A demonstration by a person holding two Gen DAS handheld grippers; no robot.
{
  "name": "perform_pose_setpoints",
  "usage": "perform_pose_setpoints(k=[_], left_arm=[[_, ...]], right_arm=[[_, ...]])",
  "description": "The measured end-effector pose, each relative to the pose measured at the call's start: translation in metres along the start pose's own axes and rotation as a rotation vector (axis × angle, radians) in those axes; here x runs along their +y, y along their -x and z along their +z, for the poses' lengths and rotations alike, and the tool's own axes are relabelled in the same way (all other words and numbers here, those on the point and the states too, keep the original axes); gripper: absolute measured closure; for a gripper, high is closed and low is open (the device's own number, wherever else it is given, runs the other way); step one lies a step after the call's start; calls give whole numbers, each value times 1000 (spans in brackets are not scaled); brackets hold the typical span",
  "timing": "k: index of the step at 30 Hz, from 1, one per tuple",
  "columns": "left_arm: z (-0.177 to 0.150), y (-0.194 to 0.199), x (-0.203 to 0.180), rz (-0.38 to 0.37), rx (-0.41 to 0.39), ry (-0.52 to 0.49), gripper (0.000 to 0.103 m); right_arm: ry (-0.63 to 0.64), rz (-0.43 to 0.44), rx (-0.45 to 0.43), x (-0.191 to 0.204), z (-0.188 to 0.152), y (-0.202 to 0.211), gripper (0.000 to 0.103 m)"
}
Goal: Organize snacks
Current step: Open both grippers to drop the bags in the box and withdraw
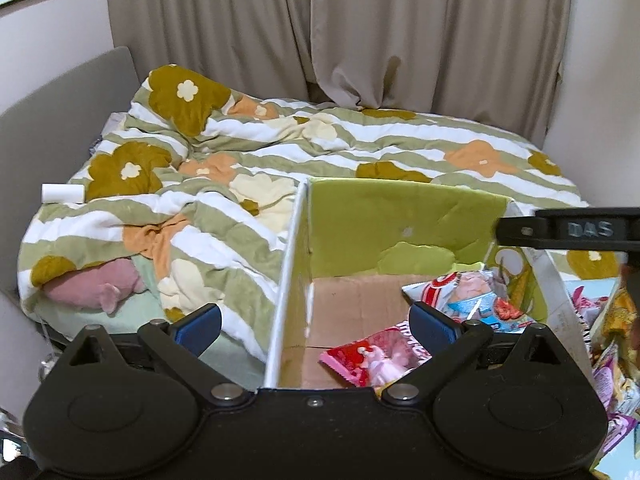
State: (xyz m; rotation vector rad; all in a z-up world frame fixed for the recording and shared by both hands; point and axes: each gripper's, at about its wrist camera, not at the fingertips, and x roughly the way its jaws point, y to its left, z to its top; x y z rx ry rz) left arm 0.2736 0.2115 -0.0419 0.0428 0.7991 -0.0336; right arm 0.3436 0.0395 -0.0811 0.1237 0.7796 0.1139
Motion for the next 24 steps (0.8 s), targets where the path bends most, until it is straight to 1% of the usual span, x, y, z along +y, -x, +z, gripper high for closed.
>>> perform_pose_setpoints(k=[3, 5, 7, 10, 12, 17, 18, 22, 24], left_arm=[[3, 5, 0, 4, -22, -16, 1], [4, 9, -2, 3, -41, -22, 1], [4, 14, -5, -3, -60, -27, 1], [3, 23, -13, -25, -81, -36, 1], [1, 31, -20, -48, -91, -39, 1], [-6, 55, -45, -95, -115, -60, 1], [-8, 60, -51, -99, -121, -65, 1], [-23, 79, -77, -119, -132, -57, 1], [-32, 86, -91, -121, -126, -37, 1]], right_arm=[[26, -28, -19, 1, -2, 15, 0], [25, -39, -46, 1, -6, 30, 0], [-3, -35, -63, -2, -10, 44, 0], [-59, -39, -54, -8, -13, 62, 0], [-75, -46, -76, -12, -17, 77, 0], [15, -135, -138, -21, -28, 118, 0], [16, -141, -143, -26, -31, 126, 0], [-23, -118, -151, -63, -47, 156, 0], [-20, -134, -155, -83, -57, 170, 0]])
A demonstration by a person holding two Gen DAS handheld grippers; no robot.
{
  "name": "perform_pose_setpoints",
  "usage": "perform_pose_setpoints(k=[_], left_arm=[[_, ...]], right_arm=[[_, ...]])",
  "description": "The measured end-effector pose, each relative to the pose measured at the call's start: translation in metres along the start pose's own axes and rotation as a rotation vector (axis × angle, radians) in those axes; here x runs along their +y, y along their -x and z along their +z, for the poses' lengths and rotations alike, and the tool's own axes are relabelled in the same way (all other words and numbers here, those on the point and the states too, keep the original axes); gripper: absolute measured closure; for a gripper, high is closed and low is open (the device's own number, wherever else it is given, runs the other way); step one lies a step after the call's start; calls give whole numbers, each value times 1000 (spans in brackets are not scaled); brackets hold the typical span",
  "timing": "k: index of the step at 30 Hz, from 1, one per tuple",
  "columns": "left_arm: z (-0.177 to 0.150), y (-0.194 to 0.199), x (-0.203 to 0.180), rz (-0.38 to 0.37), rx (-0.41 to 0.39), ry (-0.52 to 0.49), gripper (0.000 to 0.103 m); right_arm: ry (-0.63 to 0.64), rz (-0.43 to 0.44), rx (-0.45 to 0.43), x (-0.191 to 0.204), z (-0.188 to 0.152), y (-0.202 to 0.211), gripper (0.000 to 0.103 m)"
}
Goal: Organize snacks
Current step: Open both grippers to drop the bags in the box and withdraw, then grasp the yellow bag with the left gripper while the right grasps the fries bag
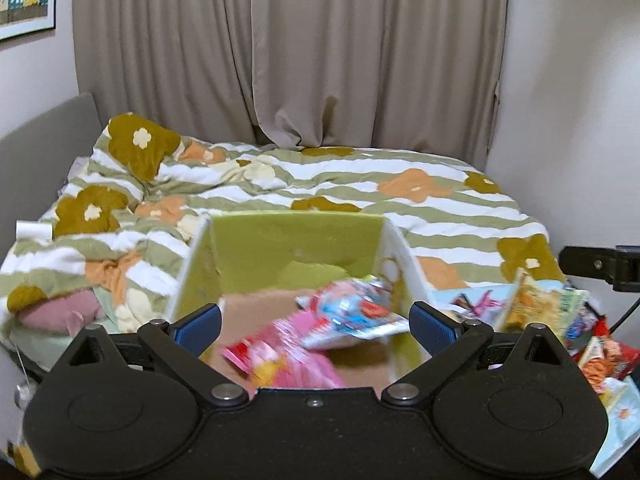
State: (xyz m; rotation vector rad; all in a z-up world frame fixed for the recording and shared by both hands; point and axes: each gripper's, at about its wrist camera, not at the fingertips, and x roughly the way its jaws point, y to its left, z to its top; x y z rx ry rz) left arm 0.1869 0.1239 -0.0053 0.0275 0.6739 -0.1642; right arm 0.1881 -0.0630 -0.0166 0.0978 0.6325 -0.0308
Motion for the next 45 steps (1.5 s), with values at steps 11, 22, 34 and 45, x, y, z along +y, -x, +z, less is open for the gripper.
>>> perform_pose_setpoints(k=[11, 22, 34, 45], left_arm=[[-54, 20, -102, -3, 42, -56, 1], [-142, 0, -166, -61, 120, -259, 2], [-197, -34, -192, -101, 136, -550, 18], [-211, -40, -199, -62, 99, -643, 38]], right_arm=[[29, 10, 33, -110, -45, 38, 0], [100, 66, 152, -170, -98, 21, 0], [136, 59, 219, -185, -146, -10, 0], [262, 16, 210, -181, -164, -34, 0]])
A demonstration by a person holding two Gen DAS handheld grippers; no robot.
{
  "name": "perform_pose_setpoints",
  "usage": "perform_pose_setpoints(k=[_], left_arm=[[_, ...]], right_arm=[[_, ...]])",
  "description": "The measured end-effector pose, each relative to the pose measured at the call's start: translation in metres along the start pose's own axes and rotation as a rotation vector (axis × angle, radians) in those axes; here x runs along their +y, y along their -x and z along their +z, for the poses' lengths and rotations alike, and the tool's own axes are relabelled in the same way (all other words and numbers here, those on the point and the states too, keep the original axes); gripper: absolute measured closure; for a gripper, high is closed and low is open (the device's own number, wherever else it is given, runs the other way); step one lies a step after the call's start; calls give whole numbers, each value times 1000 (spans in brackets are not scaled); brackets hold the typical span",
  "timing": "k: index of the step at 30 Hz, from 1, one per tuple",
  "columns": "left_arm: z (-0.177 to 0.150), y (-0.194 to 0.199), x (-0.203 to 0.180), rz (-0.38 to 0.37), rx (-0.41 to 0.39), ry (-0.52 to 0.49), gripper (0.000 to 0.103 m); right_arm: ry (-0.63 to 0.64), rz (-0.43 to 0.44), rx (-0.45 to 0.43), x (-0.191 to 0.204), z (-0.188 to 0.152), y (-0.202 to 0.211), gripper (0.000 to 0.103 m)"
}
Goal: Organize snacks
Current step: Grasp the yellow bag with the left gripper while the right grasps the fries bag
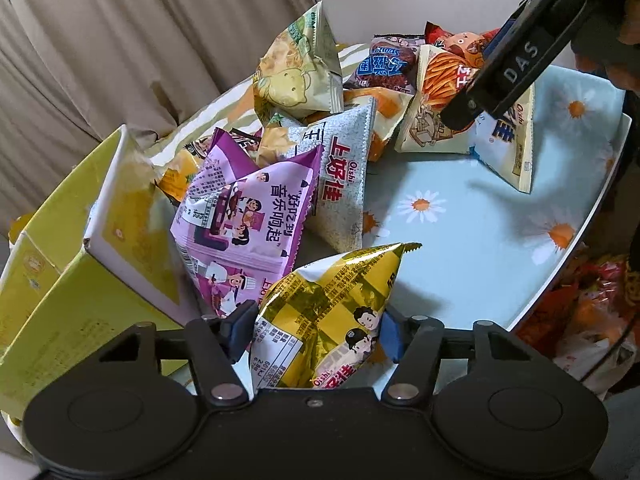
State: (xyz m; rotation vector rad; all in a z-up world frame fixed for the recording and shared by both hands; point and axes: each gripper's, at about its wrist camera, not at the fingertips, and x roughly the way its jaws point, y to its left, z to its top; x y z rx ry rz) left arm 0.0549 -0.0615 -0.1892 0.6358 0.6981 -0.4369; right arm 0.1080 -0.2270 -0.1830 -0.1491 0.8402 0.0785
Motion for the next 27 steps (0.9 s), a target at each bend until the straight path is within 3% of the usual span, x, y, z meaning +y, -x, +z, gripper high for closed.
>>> perform_pose_setpoints(k=[10, 13, 18, 27], left_arm=[[1, 0, 0, 0, 7, 16, 43], [1, 1, 1, 0, 8, 23, 44], [0, 2, 2, 1, 8, 42, 44], [4, 6, 5, 15, 17, 112, 44]], right_arm=[[35, -19, 8, 0, -5, -14, 0], [41, -14, 32, 1, -6, -21, 6], [67, -25, 60, 6, -7, -30, 30], [-5, 14, 72, 0, -4, -5, 40]])
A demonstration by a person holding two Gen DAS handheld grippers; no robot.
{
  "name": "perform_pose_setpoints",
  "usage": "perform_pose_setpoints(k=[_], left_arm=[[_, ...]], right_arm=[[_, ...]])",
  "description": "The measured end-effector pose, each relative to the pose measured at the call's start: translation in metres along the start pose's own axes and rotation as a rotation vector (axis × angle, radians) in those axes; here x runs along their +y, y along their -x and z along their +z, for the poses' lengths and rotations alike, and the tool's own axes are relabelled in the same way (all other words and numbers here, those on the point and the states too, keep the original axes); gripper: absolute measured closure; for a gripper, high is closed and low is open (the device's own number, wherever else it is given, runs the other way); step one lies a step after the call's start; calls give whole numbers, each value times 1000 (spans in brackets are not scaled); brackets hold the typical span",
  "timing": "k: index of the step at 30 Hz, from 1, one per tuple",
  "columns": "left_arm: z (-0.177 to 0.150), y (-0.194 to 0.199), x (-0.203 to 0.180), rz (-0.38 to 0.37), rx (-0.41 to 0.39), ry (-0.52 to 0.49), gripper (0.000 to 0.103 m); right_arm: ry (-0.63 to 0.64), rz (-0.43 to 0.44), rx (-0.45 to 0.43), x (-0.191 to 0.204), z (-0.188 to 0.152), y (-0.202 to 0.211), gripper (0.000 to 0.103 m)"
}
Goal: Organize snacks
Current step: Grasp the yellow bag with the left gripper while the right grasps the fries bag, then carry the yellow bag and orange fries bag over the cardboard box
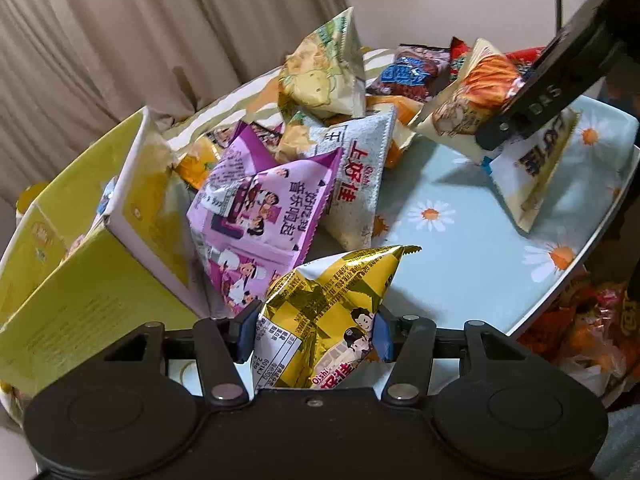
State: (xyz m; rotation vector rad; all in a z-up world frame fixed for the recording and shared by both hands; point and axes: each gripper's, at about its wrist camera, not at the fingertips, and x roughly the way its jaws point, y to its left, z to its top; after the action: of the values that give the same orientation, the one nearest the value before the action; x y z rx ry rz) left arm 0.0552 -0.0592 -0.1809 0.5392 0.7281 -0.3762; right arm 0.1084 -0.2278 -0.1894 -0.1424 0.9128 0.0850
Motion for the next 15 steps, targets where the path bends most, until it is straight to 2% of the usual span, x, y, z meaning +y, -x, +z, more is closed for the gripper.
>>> perform_pose_setpoints(k=[7, 11, 15], left_arm=[[5, 17, 11, -12, -7, 103, 44], [13, 45, 20, -3, -31, 143, 44], [25, 78, 47, 32, -69, 224, 44]], right_arm=[[-23, 31, -17, 5, 0, 16, 40], [-59, 46, -46, 8, 2, 35, 40], [-40, 61, -83, 16, 14, 58, 40]])
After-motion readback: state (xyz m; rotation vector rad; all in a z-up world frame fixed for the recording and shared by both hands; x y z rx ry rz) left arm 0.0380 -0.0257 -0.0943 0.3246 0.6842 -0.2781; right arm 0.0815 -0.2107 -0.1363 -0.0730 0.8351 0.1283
